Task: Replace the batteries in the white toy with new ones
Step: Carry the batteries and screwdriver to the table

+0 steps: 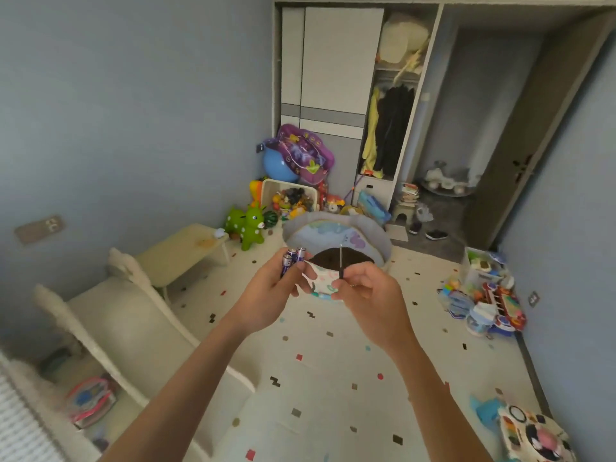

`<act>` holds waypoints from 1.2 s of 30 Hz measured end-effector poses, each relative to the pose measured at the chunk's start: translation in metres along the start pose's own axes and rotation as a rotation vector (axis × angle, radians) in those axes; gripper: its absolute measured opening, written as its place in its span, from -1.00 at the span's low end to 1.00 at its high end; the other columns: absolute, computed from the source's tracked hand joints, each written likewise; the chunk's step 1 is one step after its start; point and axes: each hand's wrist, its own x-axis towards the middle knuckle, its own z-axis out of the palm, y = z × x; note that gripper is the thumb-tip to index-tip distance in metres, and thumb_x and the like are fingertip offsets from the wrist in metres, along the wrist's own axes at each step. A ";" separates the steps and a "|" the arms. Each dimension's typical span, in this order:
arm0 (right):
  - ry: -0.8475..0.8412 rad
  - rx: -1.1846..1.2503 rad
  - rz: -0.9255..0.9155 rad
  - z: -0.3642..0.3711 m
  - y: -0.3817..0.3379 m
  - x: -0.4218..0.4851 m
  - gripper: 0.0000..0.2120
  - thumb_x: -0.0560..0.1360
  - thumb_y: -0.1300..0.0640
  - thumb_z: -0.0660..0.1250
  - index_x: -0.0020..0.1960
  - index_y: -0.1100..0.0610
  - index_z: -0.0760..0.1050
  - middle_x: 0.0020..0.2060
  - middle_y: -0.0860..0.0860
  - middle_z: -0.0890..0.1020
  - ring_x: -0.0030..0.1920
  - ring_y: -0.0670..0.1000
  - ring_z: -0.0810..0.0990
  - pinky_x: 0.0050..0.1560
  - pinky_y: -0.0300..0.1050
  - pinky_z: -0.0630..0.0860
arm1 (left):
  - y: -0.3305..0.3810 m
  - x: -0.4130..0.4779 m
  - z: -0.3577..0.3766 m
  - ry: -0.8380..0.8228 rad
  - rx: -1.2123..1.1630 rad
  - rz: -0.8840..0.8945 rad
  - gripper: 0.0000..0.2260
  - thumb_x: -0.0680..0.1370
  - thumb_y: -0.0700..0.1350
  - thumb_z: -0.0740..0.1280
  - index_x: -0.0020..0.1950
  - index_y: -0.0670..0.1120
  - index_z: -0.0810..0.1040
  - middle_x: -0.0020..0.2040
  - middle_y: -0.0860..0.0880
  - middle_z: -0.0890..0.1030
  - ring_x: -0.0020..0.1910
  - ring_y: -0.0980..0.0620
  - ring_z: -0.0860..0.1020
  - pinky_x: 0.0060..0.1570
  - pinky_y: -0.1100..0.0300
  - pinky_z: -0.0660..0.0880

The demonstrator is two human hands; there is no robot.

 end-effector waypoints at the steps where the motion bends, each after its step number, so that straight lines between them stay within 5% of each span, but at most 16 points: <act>1: -0.021 0.003 -0.008 0.003 0.003 0.024 -0.89 0.59 0.22 0.49 0.00 0.05 0.60 -0.13 -0.10 0.76 -0.15 -0.22 0.78 -0.05 -0.13 0.74 | -0.005 0.020 -0.003 0.015 -0.001 -0.006 -0.82 0.75 -0.17 0.14 0.27 -0.11 0.51 0.04 -0.14 0.70 -0.15 0.01 0.67 -0.12 0.03 0.54; 4: -0.059 0.046 -0.017 0.016 0.016 0.096 -0.89 0.57 0.20 0.51 -0.02 0.05 0.60 -0.15 -0.04 0.78 -0.16 -0.12 0.81 -0.02 -0.03 0.75 | -0.027 0.080 -0.013 0.061 0.018 -0.030 -0.81 0.75 -0.17 0.14 0.27 -0.13 0.50 0.01 -0.05 0.70 -0.14 0.01 0.67 -0.13 0.08 0.55; 9: -0.137 0.092 -0.027 0.056 0.053 0.222 -0.92 0.56 0.24 0.50 -0.01 0.14 0.61 -0.26 -0.08 0.80 -0.19 -0.08 0.81 -0.10 -0.18 0.71 | -0.087 0.187 -0.039 0.160 0.008 -0.025 -0.82 0.75 -0.18 0.13 0.24 -0.08 0.51 0.02 -0.06 0.71 -0.14 -0.07 0.69 -0.13 0.10 0.56; 13: -0.172 0.144 -0.022 0.101 0.075 0.336 -0.93 0.59 0.33 0.46 0.06 0.25 0.60 -0.12 0.15 0.79 -0.21 -0.01 0.81 -0.27 -0.28 0.66 | -0.144 0.283 -0.067 0.247 -0.029 -0.015 -0.83 0.76 -0.17 0.12 0.24 -0.08 0.49 0.01 -0.12 0.69 -0.13 -0.09 0.67 -0.12 0.05 0.55; 16: -0.216 0.133 -0.010 0.136 0.080 0.419 -0.91 0.61 0.29 0.46 0.09 0.26 0.59 -0.11 0.12 0.78 -0.24 -0.16 0.78 -0.31 -0.28 0.67 | -0.177 0.356 -0.097 0.292 -0.028 -0.058 -0.83 0.76 -0.13 0.12 0.24 -0.01 0.49 -0.03 -0.02 0.67 -0.14 -0.07 0.67 -0.11 0.01 0.54; 22: -0.343 0.110 -0.019 0.218 0.097 0.570 -0.92 0.61 0.24 0.46 0.08 0.19 0.61 -0.08 0.09 0.80 -0.16 -0.09 0.81 -0.10 0.14 0.72 | -0.234 0.480 -0.165 0.380 0.005 -0.057 -0.85 0.75 -0.11 0.14 0.21 -0.07 0.49 -0.09 0.11 0.66 -0.24 0.02 0.62 -0.20 0.10 0.48; 28: -0.456 0.189 -0.112 0.317 0.125 0.726 -0.91 0.59 0.27 0.49 0.04 0.18 0.59 -0.10 0.15 0.79 -0.15 0.04 0.83 -0.12 -0.08 0.69 | -0.302 0.591 -0.234 0.524 -0.007 -0.080 -0.84 0.75 -0.17 0.14 0.25 -0.13 0.48 -0.09 0.03 0.65 -0.26 0.01 0.60 -0.23 0.17 0.47; 32: -0.569 0.238 -0.168 0.390 0.132 0.833 -0.89 0.57 0.33 0.49 0.03 0.24 0.57 -0.08 0.18 0.79 -0.12 0.13 0.84 -0.01 0.07 0.73 | -0.342 0.667 -0.281 0.628 -0.001 -0.109 -0.82 0.76 -0.20 0.12 0.28 -0.12 0.48 -0.08 0.02 0.65 -0.25 0.01 0.61 -0.22 0.16 0.49; 36: -0.724 0.237 -0.184 0.463 0.124 0.926 -0.91 0.59 0.37 0.46 0.02 0.26 0.56 -0.15 0.07 0.76 -0.24 -0.07 0.82 -0.13 -0.04 0.71 | -0.374 0.732 -0.336 0.765 -0.005 -0.160 -0.82 0.75 -0.18 0.14 0.27 -0.08 0.50 -0.08 0.07 0.68 -0.21 -0.05 0.63 -0.16 0.06 0.50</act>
